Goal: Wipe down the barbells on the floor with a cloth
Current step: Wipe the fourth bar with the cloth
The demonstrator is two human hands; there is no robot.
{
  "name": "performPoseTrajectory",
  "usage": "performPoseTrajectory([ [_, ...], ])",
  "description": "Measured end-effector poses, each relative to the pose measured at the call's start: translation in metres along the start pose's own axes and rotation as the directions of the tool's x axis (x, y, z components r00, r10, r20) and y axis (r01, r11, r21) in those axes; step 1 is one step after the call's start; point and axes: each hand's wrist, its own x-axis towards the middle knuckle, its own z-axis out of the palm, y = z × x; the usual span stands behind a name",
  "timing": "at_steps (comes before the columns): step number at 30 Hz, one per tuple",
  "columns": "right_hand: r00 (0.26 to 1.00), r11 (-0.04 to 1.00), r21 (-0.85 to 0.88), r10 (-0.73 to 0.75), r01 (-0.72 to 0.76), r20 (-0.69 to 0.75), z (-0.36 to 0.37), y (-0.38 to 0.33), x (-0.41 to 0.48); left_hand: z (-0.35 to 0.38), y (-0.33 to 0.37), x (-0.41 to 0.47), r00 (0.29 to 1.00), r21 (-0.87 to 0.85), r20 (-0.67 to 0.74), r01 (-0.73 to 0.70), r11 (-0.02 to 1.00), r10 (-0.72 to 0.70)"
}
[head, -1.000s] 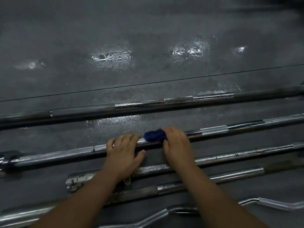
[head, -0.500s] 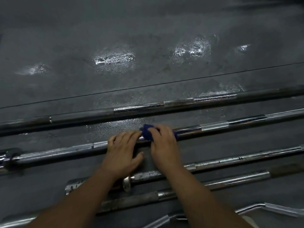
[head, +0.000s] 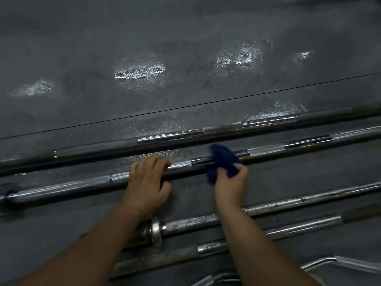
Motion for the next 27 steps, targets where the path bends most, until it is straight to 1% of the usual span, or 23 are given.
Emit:
performPoseTrajectory([
  [1,0.97,0.956,0.201,0.233,-0.215,-0.068,0.008,-0.004,0.005,-0.001,0.0,0.002,1.0,0.014,0.007,0.003,1.0,-0.003],
  [2,0.906,0.848,0.362,0.422,-0.386,-0.021,0.017,-0.008,0.008,-0.001,0.0,0.005,1.0,0.031,0.018,0.006,0.999,-0.006],
  [3,0.848,0.734,0.46,0.523,-0.5,0.086,0.024,-0.013,0.01,-0.001,0.0,0.006,0.999,0.055,0.031,0.006,0.998,-0.008],
  [4,0.797,0.644,0.498,0.574,-0.581,0.186,0.028,-0.019,0.009,-0.001,0.002,0.006,0.999,0.083,0.043,0.009,0.997,-0.012],
  [5,0.763,0.615,0.466,0.591,-0.636,0.261,0.028,-0.022,0.007,0.0,0.004,0.005,0.999,0.108,0.049,0.017,0.994,-0.023],
  [8,0.702,0.638,0.297,0.614,-0.71,0.36,0.01,-0.029,0.011,0.005,0.015,0.002,0.996,0.141,0.023,0.081,0.987,-0.085],
  [9,0.691,0.63,0.29,0.617,-0.72,0.376,0.004,-0.029,0.018,0.006,0.018,0.004,0.993,0.144,0.011,0.114,0.983,-0.117],
  [10,0.687,0.608,0.323,0.62,-0.726,0.378,0.001,-0.031,0.024,0.006,0.021,0.007,0.989,0.148,0.013,0.146,0.978,-0.149],
  [12,0.715,0.577,0.429,0.613,-0.695,0.336,0.006,-0.032,0.022,0.006,0.025,0.015,0.978,0.155,0.042,0.197,0.968,-0.206],
  [13,0.717,0.573,0.436,0.607,-0.694,0.344,0.013,-0.031,0.011,0.006,0.026,0.017,0.973,0.153,0.055,0.214,0.965,-0.224],
  [14,0.684,0.568,0.382,0.608,-0.729,0.402,0.02,-0.03,-0.007,0.006,0.026,0.018,0.969,0.147,0.063,0.226,0.963,-0.237],
  [16,0.584,0.541,0.254,0.621,-0.802,0.522,0.03,-0.027,-0.035,0.006,0.028,0.016,0.968,0.13,0.071,0.232,0.964,-0.243],
  [17,0.568,0.535,0.231,0.638,-0.812,0.52,0.031,-0.026,-0.035,0.006,0.03,0.014,0.969,0.118,0.078,0.226,0.967,-0.236],
  [18,0.586,0.535,0.258,0.647,-0.805,0.487,0.025,-0.025,-0.024,0.007,0.03,0.011,0.972,0.106,0.082,0.213,0.971,-0.222],
  [20,0.674,0.527,0.429,0.644,-0.734,0.361,0.007,-0.026,0.012,0.006,0.031,0.007,0.978,0.081,0.091,0.179,0.98,-0.186],
  [21,0.743,0.592,0.483,0.634,-0.645,0.214,-0.004,-0.03,0.029,0.005,0.03,0.005,0.979,0.066,0.101,0.169,0.983,-0.175],
  [22,0.823,0.729,0.437,0.566,-0.528,0.051,-0.013,-0.032,0.041,0.004,0.028,0.003,0.979,0.053,0.114,0.161,0.985,-0.167],
  [23,0.905,0.888,0.264,0.414,-0.377,-0.1,-0.019,-0.032,0.043,0.002,0.028,0.001,0.979,0.045,0.127,0.155,0.987,-0.16],
  [24,0.968,0.98,0.015,0.199,-0.199,-0.152,-0.019,-0.034,0.037,0.001,0.029,0.0,0.978,0.041,0.136,0.155,0.987,-0.159],
  [25,0.995,0.969,-0.244,-0.064,0.044,-0.078,-0.014,-0.033,0.023,0.001,0.03,-0.001,0.977,0.041,0.139,0.159,0.986,-0.163],
  [26,0.955,0.852,-0.432,-0.277,0.295,0.107,-0.005,-0.03,0.004,-0.001,0.032,-0.002,0.976,0.044,0.136,0.167,0.985,-0.171],
  [27,0.852,0.683,-0.509,-0.414,0.524,0.321,0.005,-0.026,-0.016,-0.002,0.034,-0.004,0.975,0.048,0.131,0.174,0.984,-0.179],
])
